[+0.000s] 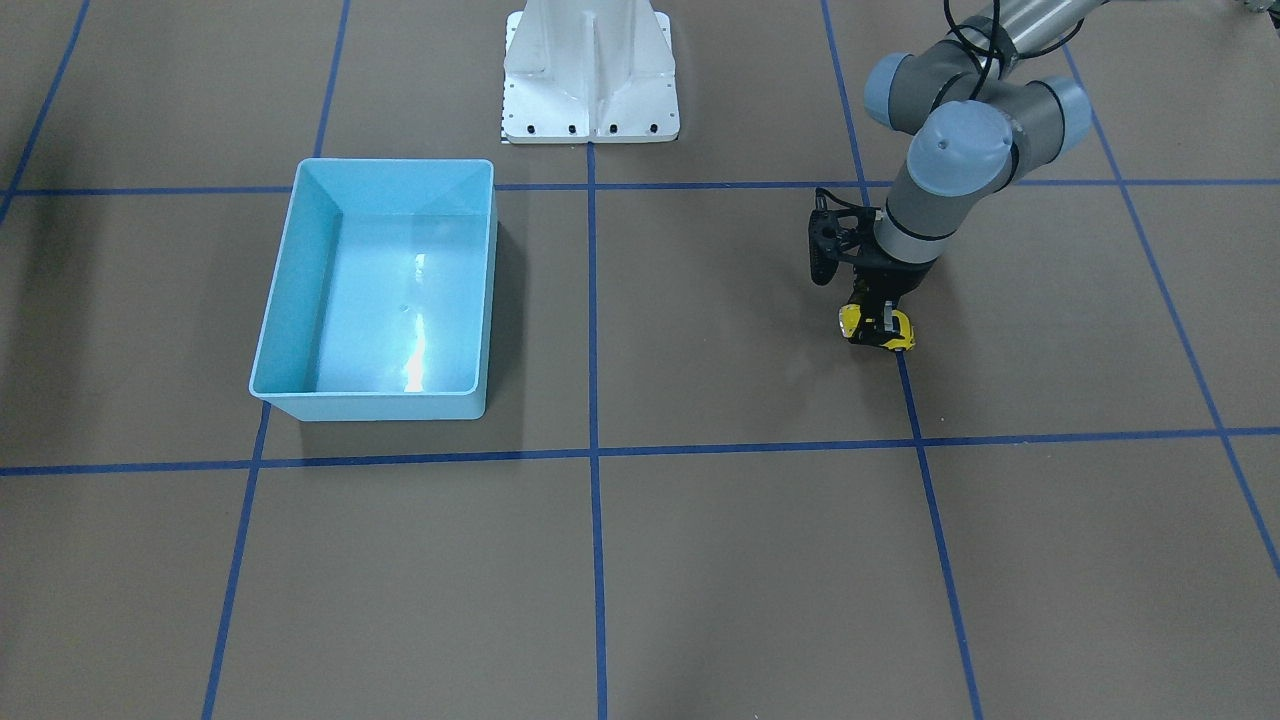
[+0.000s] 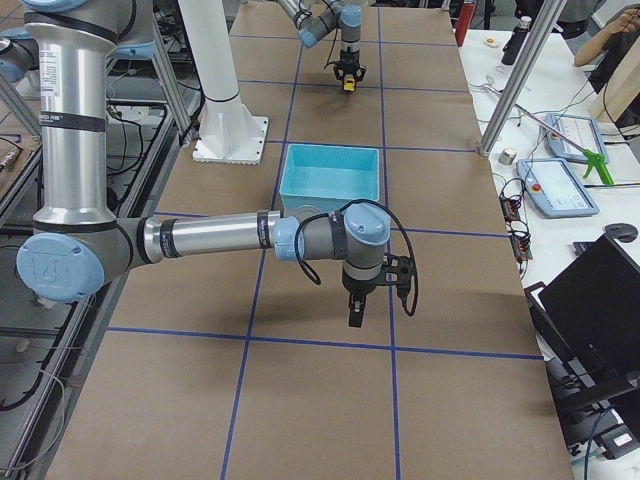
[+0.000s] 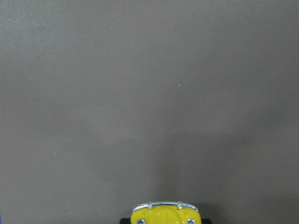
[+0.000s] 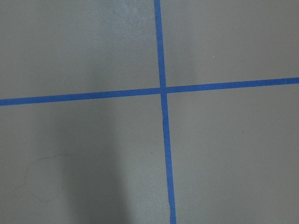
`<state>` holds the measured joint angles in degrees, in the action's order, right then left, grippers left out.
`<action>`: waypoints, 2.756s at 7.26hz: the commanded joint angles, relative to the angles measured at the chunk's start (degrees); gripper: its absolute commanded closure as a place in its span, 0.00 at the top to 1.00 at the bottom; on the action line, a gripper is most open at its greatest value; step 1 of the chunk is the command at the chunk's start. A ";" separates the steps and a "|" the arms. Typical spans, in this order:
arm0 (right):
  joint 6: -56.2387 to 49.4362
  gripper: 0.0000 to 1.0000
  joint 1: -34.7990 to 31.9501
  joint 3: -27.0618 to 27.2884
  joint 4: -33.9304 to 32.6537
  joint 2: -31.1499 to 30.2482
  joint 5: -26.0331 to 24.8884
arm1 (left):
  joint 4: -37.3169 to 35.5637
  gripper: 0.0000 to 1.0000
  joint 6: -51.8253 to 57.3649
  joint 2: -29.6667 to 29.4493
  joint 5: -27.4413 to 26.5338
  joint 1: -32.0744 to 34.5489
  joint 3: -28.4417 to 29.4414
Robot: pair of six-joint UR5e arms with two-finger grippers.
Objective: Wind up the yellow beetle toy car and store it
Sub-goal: 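Drag the car backward along the table with the left gripper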
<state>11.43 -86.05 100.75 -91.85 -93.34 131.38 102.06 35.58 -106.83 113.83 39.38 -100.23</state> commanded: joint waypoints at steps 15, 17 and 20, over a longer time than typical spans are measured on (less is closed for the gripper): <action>0.17 1.00 0.00 -0.11 0.00 0.00 -0.25 | 8.50 0.28 0.11 5.31 5.78 3.07 1.97; 0.26 1.00 0.00 -0.11 0.00 0.00 -0.25 | 9.73 0.28 0.28 6.28 6.22 3.86 2.23; 0.26 1.00 0.00 -0.11 0.00 0.00 -0.25 | 10.08 0.28 3.45 6.28 8.24 5.54 3.72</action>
<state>11.68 -86.05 100.63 -91.85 -93.34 131.13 111.86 38.47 -100.58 121.53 44.53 -97.07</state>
